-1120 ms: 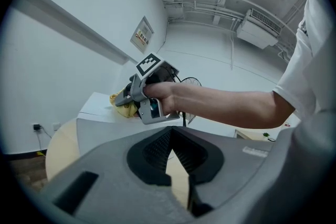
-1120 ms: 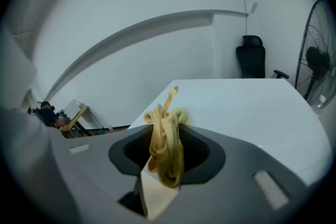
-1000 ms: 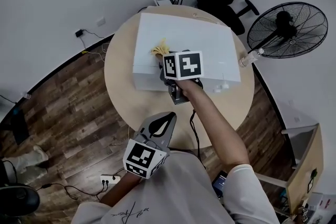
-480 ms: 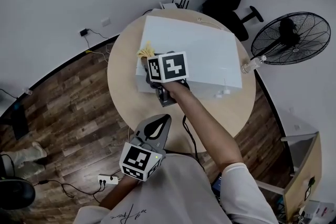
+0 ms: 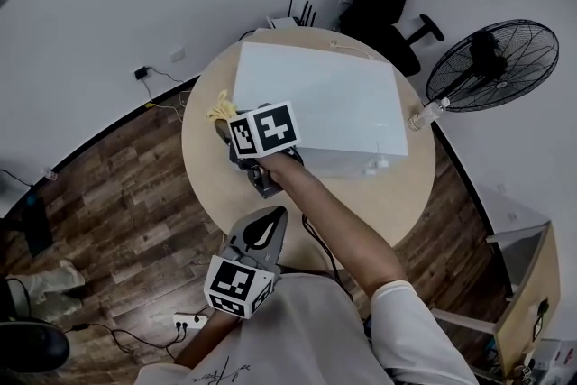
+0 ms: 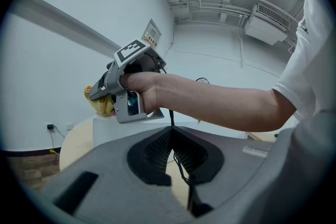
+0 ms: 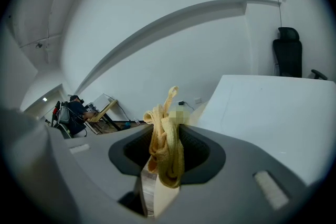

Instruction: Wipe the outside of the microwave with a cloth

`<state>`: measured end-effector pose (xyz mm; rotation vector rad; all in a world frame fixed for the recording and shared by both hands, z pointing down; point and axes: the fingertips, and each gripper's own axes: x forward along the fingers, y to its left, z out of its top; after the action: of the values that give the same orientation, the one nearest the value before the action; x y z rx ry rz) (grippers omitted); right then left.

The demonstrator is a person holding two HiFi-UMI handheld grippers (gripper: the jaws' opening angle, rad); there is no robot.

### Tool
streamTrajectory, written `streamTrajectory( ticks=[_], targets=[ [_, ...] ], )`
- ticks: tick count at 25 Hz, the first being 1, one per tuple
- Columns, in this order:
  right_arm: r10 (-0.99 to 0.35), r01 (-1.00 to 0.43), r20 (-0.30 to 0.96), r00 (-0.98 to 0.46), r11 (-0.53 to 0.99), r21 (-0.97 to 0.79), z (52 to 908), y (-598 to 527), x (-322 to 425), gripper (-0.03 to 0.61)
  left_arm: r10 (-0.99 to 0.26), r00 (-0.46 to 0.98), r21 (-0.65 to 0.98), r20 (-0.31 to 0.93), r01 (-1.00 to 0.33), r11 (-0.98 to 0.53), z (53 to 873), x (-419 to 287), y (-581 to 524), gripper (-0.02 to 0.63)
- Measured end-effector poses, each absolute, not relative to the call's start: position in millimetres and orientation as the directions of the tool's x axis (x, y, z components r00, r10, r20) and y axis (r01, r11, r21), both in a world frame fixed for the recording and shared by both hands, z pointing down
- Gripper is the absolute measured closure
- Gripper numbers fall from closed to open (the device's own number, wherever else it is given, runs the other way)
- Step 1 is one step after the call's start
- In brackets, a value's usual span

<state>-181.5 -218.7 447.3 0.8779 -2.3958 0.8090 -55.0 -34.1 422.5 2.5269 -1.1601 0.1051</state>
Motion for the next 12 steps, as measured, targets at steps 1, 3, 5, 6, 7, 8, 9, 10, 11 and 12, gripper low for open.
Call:
streamTrajectory(
  ticks=[1, 3, 5, 6, 7, 8, 9, 10, 11, 12],
  targets=[
    [-0.411, -0.681, 0.584, -0.7, 0.631, -0.373, 446.0, -216.7, -183.4, 0.434, -0.724, 0.656, 0.287, 0.211, -0.75, -0.596, 421.8, -56.2, -33.8, 0.621],
    [-0.4, -0.663, 0.566, -0.721, 0.635, -0.396, 442.2, -214.4, -184.1, 0.433, -0.728, 0.652, 0.286, 0.211, -0.754, -0.592, 421.8, -57.7, -32.8, 0.621],
    [-0.394, -0.649, 0.546, -0.739, 0.634, -0.421, 437.8, -212.5, -183.2, 0.433, -0.728, 0.651, 0.287, 0.214, -0.754, -0.59, 422.5, -58.4, -31.3, 0.621],
    [-0.392, -0.642, 0.538, -0.747, 0.634, -0.43, 435.8, -211.5, -182.9, 0.433, -0.727, 0.651, 0.287, 0.216, -0.754, -0.591, 422.8, -58.8, -30.6, 0.621],
    [-0.39, -0.637, 0.53, -0.752, 0.636, -0.435, 434.0, -210.4, -182.5, 0.433, -0.726, 0.652, 0.286, 0.218, -0.754, -0.591, 422.8, -59.1, -29.9, 0.621],
    [-0.39, -0.632, 0.524, -0.757, 0.639, -0.438, 432.5, -209.2, -181.8, 0.433, -0.725, 0.653, 0.285, 0.219, -0.753, -0.593, 422.8, -59.1, -29.2, 0.621],
    [-0.39, -0.629, 0.518, -0.761, 0.64, -0.441, 431.2, -208.2, -180.6, 0.433, -0.723, 0.655, 0.284, 0.219, -0.752, -0.595, 422.6, -58.9, -28.7, 0.621],
    [-0.391, -0.626, 0.513, -0.764, 0.641, -0.444, 430.2, -207.3, -178.7, 0.433, -0.722, 0.657, 0.283, 0.219, -0.751, -0.597, 422.4, -58.5, -28.4, 0.621],
    [-0.394, -0.625, 0.507, -0.766, 0.641, -0.446, 429.2, -206.5, -176.1, 0.433, -0.72, 0.658, 0.282, 0.219, -0.749, -0.599, 422.2, -58.1, -28.1, 0.621],
    [-0.397, -0.624, 0.502, -0.768, 0.64, -0.449, 427.9, -205.7, -173.1, 0.433, -0.719, 0.66, 0.282, 0.219, -0.748, -0.601, 421.9, -57.7, -27.8, 0.621]
  ],
)
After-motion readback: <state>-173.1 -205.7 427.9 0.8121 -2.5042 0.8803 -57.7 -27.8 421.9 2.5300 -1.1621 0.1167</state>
